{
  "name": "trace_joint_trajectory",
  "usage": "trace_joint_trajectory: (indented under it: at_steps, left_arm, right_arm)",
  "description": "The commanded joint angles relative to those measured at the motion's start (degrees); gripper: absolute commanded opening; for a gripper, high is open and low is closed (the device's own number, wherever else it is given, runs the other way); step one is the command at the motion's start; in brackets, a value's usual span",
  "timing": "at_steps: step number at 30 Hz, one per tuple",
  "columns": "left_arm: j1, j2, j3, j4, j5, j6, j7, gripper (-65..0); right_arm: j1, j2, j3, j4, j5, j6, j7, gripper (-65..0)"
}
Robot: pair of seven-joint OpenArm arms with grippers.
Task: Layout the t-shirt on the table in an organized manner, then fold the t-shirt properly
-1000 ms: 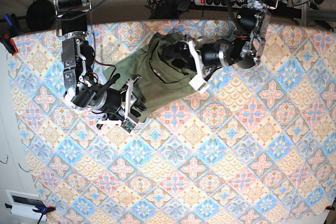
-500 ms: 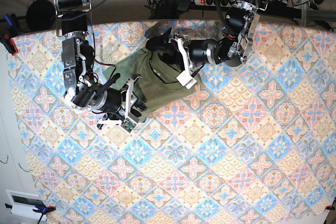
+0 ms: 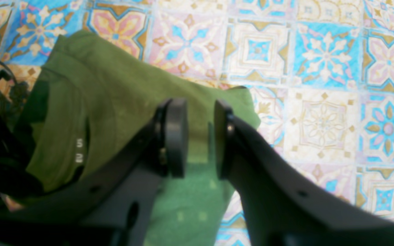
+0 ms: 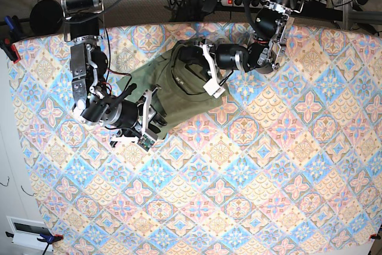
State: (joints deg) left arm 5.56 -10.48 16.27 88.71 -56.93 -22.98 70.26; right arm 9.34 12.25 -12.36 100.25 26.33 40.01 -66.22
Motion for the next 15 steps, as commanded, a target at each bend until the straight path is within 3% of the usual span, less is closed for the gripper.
trace_joint_trajectory:
  at_steps: [1,5,9,15]
  left_arm:
    - [-0.6,-0.2,0.0,0.8,-1.4,-0.5,-0.6,-65.0]
    - [-0.1,-0.6,0.1,1.4,-2.4,-0.9,-0.4,-65.0]
    - [1.9,-4.5,-0.1,6.0,-6.0,-2.6,-0.6,-65.0]
    - [5.1,-8.7,-0.2,10.0,-6.4,-3.0,-0.6,-65.0]
  right_arm:
    - [1.2,0.3,0.3,1.1,0.9,0.0,1.2,-52.2]
    - [1.2,0.3,0.3,1.2,1.0,0.0,1.2,-52.2]
    - [1.2,0.3,0.3,1.2,1.0,0.0,1.2,-52.2]
    - [0.3,0.3,0.4,1.4,1.0,0.0,1.2,-52.2]
